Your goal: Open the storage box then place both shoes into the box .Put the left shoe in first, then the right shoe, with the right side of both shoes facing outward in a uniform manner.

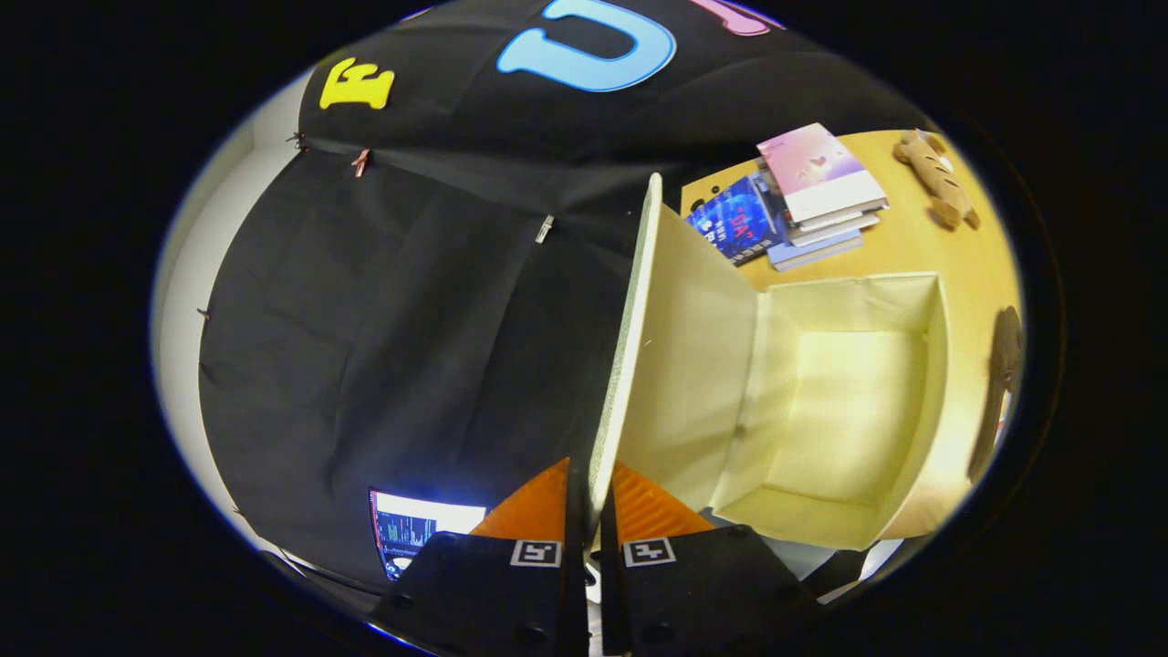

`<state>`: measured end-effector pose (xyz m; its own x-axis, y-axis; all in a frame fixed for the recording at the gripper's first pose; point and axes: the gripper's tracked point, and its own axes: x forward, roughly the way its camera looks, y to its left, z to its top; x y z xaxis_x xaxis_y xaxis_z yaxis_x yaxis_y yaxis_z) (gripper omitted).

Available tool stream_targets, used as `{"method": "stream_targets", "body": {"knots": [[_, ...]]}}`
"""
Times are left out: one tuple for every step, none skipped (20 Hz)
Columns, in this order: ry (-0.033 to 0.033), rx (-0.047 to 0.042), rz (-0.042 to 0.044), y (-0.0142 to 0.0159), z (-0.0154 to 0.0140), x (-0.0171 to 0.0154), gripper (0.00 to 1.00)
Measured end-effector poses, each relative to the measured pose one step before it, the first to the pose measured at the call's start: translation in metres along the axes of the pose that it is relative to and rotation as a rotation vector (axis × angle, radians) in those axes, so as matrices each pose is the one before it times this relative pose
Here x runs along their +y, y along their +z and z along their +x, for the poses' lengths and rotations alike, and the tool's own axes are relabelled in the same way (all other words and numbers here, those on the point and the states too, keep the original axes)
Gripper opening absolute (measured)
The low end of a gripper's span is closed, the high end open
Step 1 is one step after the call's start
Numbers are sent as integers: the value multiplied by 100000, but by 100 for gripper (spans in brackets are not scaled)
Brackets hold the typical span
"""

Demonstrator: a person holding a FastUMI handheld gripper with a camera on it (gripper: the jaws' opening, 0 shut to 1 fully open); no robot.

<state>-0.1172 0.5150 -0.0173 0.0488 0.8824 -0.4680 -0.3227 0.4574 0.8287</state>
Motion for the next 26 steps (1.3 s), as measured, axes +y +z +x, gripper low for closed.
{"method": "stream_targets", "body": {"knots": [[-177, 353, -1279, -231, 1370, 684, 10], [-54, 1016, -1516, -399, 1597, 634, 11], [-492, 1130, -1814, -492, 1596, 209, 12], [-919, 301, -1859, -270, 1150, 15, 12], [-1432, 363, -1064, -274, 1226, -202, 12], [-463, -517, -675, -306, 1263, 136, 13], [-453, -750, -993, -139, 1190, 65, 13], [-889, -328, -1878, -164, 1099, -335, 15], [-1872, -423, -2702, -94, 842, -776, 18], [-2382, -978, -3093, 34, 299, -728, 31], [-2944, -505, -3214, -143, 279, -964, 43], [-1633, -673, -3031, -143, -186, -604, 55], [-1569, -2442, -2840, 159, -402, -590, 67], [-1911, -3418, -2953, 293, -550, -727, 80], [-2275, -3173, -3073, 289, -857, -1030, 82], [-2342, -3515, -3251, 283, -1198, -1307, 82], [-3246, -4292, -3711, 601, -1074, -1584, 84], [-3110, -4790, -3913, 624, -1545, -1561, 98], [-3336, -5028, -3801, 869, -1611, -1870, 99], [-2754, -4117, -3360, 396, -1245, -1844, 98], [-3400, -2262, -2073, 169, -1436, -2081, 98], [-3371, -1487, -1068, -82, -1221, -2200, 98], [-4404, -982, -668, -59, -1207, -2436, 98], [-4815, -449, -326, -135, -872, -2773, 98], [-4976, -340, -47, -343, -1059, -2811, 98], [-5211, 4, 68, -558, -790, -2947, 98]]}}
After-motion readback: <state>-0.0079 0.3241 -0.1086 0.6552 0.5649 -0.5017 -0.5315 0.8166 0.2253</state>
